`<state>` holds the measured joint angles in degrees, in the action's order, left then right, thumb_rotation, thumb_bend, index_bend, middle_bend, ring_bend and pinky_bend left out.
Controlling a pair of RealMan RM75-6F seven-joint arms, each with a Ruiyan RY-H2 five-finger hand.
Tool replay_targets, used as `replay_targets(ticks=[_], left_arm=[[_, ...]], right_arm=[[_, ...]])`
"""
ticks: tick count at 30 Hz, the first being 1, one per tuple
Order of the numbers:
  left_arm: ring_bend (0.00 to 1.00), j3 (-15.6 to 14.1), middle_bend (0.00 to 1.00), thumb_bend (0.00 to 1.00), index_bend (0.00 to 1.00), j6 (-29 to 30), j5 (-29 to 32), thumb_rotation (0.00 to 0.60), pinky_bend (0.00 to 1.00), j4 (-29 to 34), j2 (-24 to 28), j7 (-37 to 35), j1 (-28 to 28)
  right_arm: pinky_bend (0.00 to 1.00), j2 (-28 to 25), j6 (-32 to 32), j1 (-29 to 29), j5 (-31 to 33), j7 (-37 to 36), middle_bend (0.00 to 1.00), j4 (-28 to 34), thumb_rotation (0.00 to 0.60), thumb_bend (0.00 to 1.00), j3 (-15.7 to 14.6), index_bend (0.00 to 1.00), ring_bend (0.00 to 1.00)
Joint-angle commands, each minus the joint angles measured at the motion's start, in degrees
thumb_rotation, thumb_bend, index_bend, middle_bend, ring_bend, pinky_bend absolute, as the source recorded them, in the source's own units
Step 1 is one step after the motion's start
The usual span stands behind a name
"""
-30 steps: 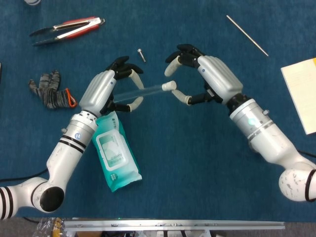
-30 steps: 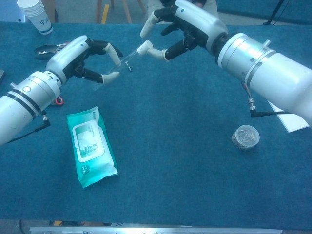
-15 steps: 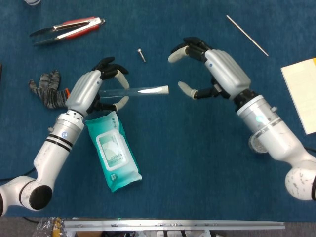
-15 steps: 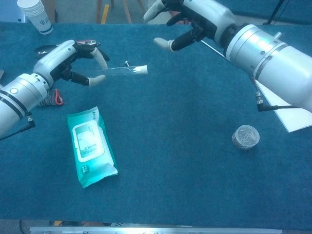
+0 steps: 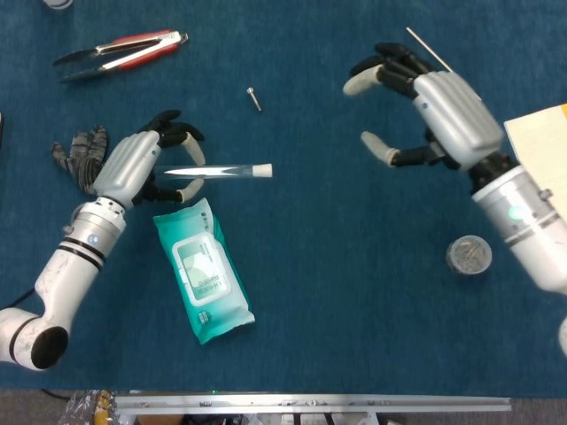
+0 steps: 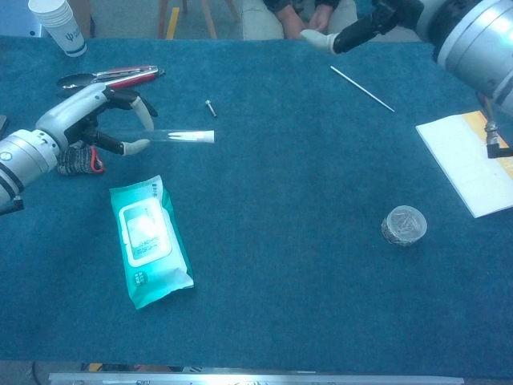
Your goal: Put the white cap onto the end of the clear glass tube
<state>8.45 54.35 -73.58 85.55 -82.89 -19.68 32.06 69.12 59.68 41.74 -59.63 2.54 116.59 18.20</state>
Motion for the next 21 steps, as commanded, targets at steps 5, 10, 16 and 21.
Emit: replay_targets(ticks=[5,10,16,21], left_arm=[[0.07,-1.43,0.3,0.29,0.58,-0.15,-2.87,0.6,0.09,-6.6,-2.87,-1.64,0.45],[0.06,-2.26,0.29,0.29,0.58,-0.48,-4.3,0.6,0.08,-11.65,-6.04,-2.97,0.96],[0.05,-3.22,0.27,0.29,0.58,-0.73,-5.87,0.6,0.08,-16.47,-9.33,-2.21,1.78],[0.02,-3.84,0.24,0.29,0.54,-0.26,-6.84,0.6,0.07,-20.13,-11.57,0.48,2.26]], right_arm=[[0.19,-6.24,1.68,-3.2,-2.3,0.1,0.26,4.18,0.6,0.3,-0.74,0.34,0.1],[0.19,-8.75,2.66,-4.78,-3.78,-0.22,0.26,5.76,0.6,0.3,-1.25,0.34,0.1],[0.19,-10.36,3.39,-5.47,-4.76,-0.22,0.26,7.1,0.6,0.3,-1.11,0.34,0.1],[0.19,-11.1,3.73,-5.82,-4.76,0.0,0.26,7.49,0.6,0.3,-1.16,0.34,0.1]])
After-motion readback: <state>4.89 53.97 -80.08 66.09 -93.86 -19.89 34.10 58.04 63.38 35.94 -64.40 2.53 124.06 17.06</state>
